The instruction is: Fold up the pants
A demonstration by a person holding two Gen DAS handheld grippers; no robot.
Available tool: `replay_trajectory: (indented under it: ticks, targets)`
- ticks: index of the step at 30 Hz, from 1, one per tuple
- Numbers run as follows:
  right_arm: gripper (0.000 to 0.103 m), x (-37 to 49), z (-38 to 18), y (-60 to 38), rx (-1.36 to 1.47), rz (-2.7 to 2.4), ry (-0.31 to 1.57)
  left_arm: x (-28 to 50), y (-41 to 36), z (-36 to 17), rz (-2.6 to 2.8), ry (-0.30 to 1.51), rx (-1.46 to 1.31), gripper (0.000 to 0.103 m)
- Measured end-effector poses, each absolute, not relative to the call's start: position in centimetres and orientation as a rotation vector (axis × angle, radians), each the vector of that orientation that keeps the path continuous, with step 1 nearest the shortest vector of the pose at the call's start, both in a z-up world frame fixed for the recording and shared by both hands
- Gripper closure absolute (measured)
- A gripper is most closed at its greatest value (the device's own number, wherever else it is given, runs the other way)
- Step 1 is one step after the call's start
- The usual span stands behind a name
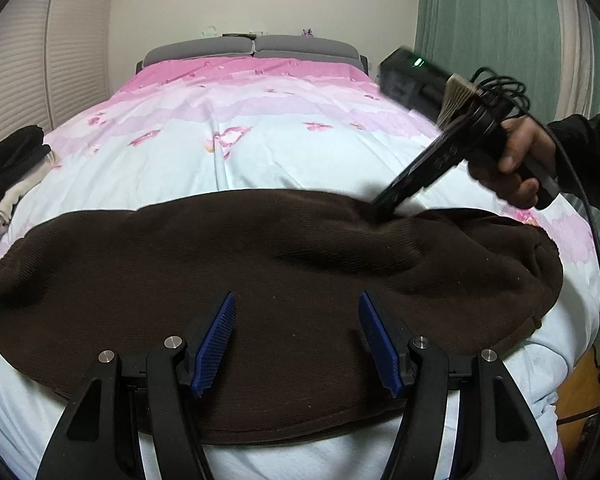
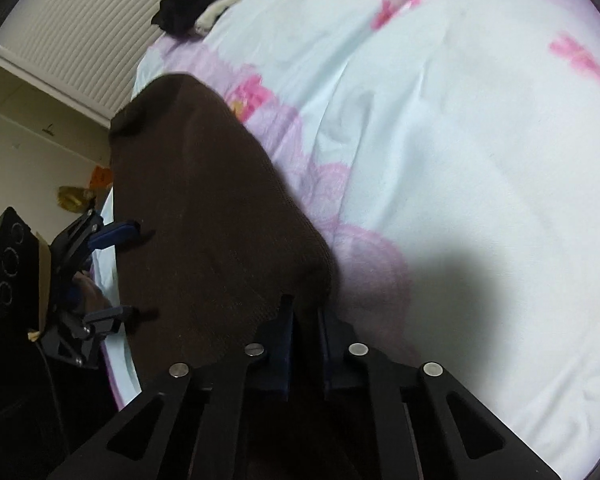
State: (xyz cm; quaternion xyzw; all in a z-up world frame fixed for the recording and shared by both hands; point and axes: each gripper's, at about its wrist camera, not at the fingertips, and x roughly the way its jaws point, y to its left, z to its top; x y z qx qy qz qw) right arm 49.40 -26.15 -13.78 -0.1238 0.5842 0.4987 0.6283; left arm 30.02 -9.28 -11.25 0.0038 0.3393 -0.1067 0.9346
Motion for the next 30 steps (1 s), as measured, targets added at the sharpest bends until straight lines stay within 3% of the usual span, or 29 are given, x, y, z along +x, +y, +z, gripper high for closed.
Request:
replay_trajectory:
  ticks: [7, 13, 15, 17, 19, 26, 30]
  targets:
    - [0.095, 50.4, -8.6, -28.4, -0.332, 1.056, 1.135, 30.5, -9.0, -11.5, -0.188, 0.681, 0.019, 0.040]
    - [0.094, 49.7, -13.0, -25.9, -0.455, 0.952, 1.212, 30.7, -8.3, -12.4, -0.169, 0.716, 0.017, 0.040]
    - [0.090, 49.3, -13.5, -25.3, -0.442, 0.935, 1.219, 30.6, -8.1, -12.4, -0.165, 0.719, 0.016, 0.040]
    - [0.066, 49.2, -12.8, -25.8, -0.443, 0.890, 1.189, 30.6, -7.6, -12.3, -0.151, 0.725, 0.007, 0.040]
    - [0.057, 49.1, -11.4, -26.9, -0.418, 0.832, 1.143, 30.6, -7.1, -12.2, -0.137, 0.728, -0.004, 0.040]
    - [0.054, 43.8, -4.9, -34.5, -0.271, 0.563, 0.958, 30.0, -4.6, -11.6, -0.056, 0.716, -0.032, 0.040]
    - [0.054, 38.5, -4.0, -37.8, -0.194, 0.332, 0.889, 29.3, -4.0, -11.1, -0.044, 0.705, -0.035, 0.040]
